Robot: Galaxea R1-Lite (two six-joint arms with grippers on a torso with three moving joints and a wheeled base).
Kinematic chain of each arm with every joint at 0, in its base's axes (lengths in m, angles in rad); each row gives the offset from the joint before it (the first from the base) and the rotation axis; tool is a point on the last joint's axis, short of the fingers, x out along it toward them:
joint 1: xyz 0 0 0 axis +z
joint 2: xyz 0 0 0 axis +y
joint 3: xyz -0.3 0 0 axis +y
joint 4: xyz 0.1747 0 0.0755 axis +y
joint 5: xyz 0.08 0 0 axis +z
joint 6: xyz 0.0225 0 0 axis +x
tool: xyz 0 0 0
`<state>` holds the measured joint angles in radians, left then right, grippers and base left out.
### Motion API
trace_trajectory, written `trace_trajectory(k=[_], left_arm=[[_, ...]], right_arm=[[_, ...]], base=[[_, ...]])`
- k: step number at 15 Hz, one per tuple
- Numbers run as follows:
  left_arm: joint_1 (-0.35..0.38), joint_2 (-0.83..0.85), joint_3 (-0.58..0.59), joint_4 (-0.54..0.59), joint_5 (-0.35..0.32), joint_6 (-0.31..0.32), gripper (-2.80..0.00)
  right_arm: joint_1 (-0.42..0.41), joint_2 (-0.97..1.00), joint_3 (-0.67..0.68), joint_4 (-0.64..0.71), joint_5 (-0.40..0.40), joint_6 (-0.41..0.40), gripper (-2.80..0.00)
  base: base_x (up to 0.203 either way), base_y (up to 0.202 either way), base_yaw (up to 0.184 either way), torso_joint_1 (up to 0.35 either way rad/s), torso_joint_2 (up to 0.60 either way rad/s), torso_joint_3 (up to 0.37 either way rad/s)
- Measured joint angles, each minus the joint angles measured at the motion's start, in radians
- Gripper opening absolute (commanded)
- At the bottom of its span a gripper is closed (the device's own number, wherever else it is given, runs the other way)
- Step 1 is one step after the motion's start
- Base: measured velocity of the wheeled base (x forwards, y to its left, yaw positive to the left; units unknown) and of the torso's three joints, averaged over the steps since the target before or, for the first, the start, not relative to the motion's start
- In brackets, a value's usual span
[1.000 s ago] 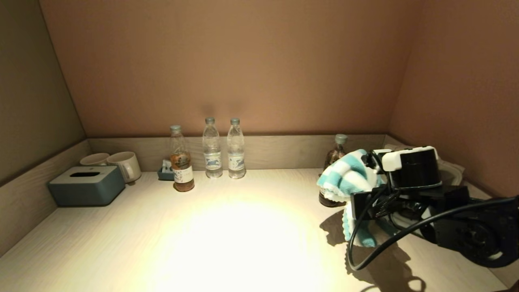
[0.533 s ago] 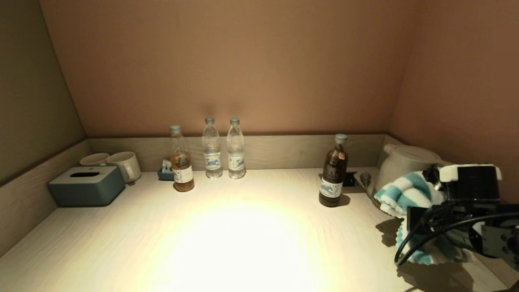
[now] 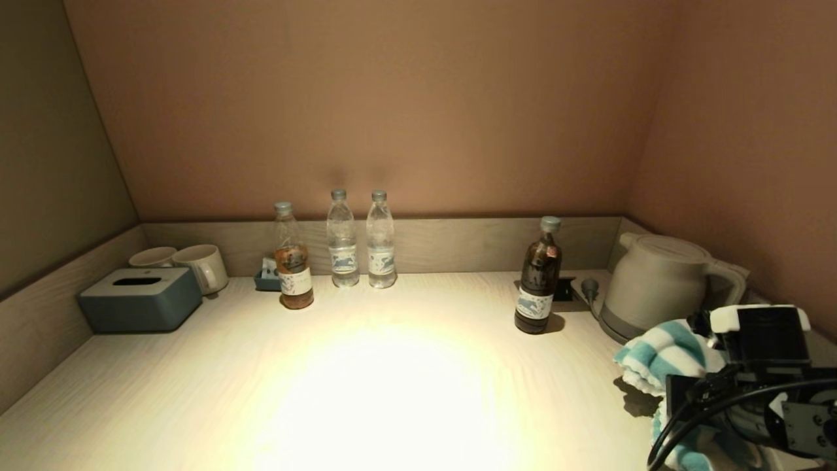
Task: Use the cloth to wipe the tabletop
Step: Place the tablecloth
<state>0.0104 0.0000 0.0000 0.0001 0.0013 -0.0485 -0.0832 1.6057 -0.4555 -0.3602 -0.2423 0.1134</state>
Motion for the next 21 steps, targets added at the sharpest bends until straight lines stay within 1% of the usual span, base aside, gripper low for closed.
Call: trace_trajectory(k=[5,10,11,16,21], left_arm=[[0.0,0.0,0.0,0.0,0.0,0.0,-2.8],[0.0,0.0,0.0,0.0,0.0,0.0,-2.8],[0.0,0.0,0.0,0.0,0.0,0.0,-2.8],[0.0,0.0,0.0,0.0,0.0,0.0,-2.8],[0.0,0.0,0.0,0.0,0.0,0.0,-2.8]], right_arm=[[-0.026,0.046,-0.003,-0.023,0.0,-0.003,-2.8],[-0.04,0.122,-0.006,-0.096,-0.005,-0.011,-2.8],[-0.041,0.136,-0.007,-0.114,-0.006,-0.012,0.0],[-0.041,0.161,-0.007,-0.164,-0.005,-0.013,0.0],[-0.041,0.09,0.002,-0.166,-0.006,-0.021,0.0]], base=[[0.0,0.0,0.0,0.0,0.0,0.0],[0.0,0.0,0.0,0.0,0.0,0.0],[0.0,0.0,0.0,0.0,0.0,0.0],[0.0,0.0,0.0,0.0,0.0,0.0],[0.0,0.0,0.0,0.0,0.0,0.0]])
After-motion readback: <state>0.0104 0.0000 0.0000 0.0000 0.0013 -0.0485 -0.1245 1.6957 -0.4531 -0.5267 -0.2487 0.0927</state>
